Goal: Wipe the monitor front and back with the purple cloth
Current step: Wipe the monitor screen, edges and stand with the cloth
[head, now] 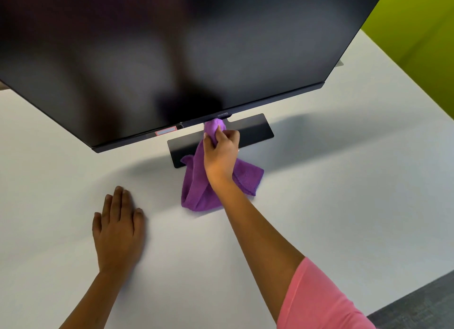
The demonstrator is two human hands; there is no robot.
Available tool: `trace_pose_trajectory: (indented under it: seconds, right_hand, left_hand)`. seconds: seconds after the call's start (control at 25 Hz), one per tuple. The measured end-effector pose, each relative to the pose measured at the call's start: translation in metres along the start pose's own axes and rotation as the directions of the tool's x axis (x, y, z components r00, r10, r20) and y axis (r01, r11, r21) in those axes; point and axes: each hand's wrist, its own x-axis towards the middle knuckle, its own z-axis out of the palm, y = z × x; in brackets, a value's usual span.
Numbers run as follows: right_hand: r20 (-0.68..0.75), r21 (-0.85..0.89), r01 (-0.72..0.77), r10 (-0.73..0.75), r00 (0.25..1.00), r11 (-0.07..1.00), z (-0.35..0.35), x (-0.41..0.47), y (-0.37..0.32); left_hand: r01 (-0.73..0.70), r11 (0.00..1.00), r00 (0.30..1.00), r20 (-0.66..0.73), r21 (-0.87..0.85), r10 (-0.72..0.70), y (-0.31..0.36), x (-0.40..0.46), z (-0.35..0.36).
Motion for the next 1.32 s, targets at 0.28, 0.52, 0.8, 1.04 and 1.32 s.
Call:
trace_pose_trajectory:
  seconds: [0.28, 0.52, 0.8, 1.04, 1.32]
  right_hand:
    - [-0.233, 0.016, 0.112, -0.106, 0.967, 0.994, -0.015, -0.005, 0.0]
    - [-0.375, -0.089, 0.083, -0.111, 0.92, 0.993, -0.027, 0.027, -0.017]
    - [0.435, -0.247, 0.695, -0.563, 0.702, 0.675, 0.001, -0.022, -0.002]
    - [0.08, -0.517, 0.326, -0.334, 0.939, 0.792, -0.058, 0.008, 0.024]
    - [0.443, -0.562, 0.397, -0.141, 0.885, 0.725, -0.034, -0.004, 0.04]
  left_hand:
    - [0.003, 1.0, 1.0, 0.001, -0.009, -0.003, -0.002, 0.0, 0.002]
    - [-0.002, 1.0, 1.0, 0.01, -0.007, 0.003, -0.002, 0.001, 0.001]
    - [-0.004, 1.0, 1.0, 0.013, -0.013, 0.004, 0.0, 0.001, -0.002]
    - [0.009, 0.999, 1.0, 0.012, -0.04, -0.008, 0.0, 0.0, -0.003]
    - [0.016, 0.998, 1.0, 0.008, -0.057, -0.016, 0.0, 0.0, -0.006]
